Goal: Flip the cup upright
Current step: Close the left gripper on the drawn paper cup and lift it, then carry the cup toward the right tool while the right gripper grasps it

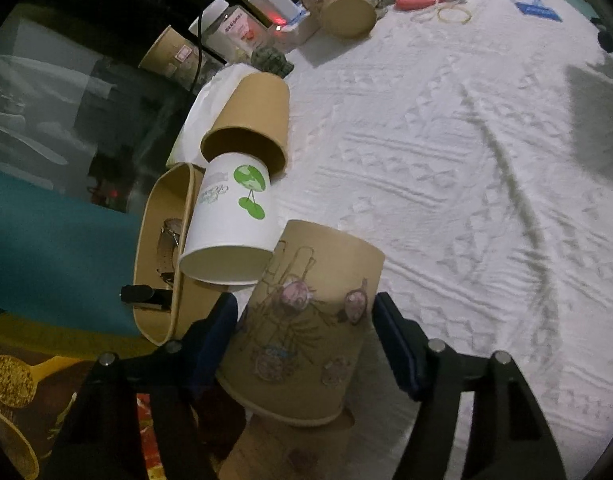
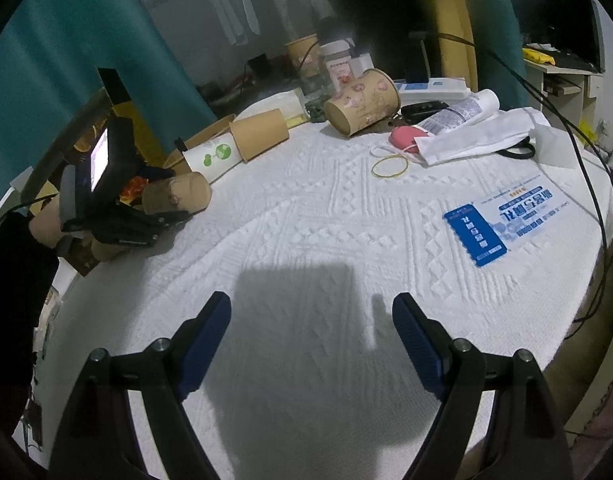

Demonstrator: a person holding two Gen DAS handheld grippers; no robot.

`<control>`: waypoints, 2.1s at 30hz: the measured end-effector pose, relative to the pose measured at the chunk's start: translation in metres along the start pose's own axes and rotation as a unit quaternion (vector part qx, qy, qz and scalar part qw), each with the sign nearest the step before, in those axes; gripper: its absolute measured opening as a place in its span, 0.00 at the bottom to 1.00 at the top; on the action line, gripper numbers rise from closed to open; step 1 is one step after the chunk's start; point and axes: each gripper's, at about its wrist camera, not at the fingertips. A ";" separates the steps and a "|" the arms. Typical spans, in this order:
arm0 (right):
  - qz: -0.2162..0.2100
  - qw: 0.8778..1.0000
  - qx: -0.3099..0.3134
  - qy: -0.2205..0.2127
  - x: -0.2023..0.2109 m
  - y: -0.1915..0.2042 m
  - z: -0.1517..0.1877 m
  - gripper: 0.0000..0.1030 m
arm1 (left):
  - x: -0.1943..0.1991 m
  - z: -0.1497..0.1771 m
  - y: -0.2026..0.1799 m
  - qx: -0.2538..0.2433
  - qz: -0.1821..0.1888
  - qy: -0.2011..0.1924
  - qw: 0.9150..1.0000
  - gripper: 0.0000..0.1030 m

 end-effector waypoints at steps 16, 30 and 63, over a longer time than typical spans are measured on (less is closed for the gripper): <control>-0.005 1.000 0.023 -0.019 0.052 0.036 0.034 0.79 | 0.151 0.016 -0.094 -0.048 -0.001 -0.071 0.996 0.66; -0.004 0.999 0.040 0.006 0.087 0.052 0.104 0.79 | 0.199 0.056 -0.219 -0.121 0.062 -0.055 0.989 0.66; -0.048 0.965 0.253 0.040 0.099 0.105 0.086 0.79 | 0.262 0.089 -0.187 0.054 0.076 -0.096 0.991 0.78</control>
Point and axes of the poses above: each gripper's, at about its wrist camera, not at the fingertips, and x roughly against the way its jaws point, y to its left, z to its underside, and after that the axes turned 3 degrees about x, right-handed
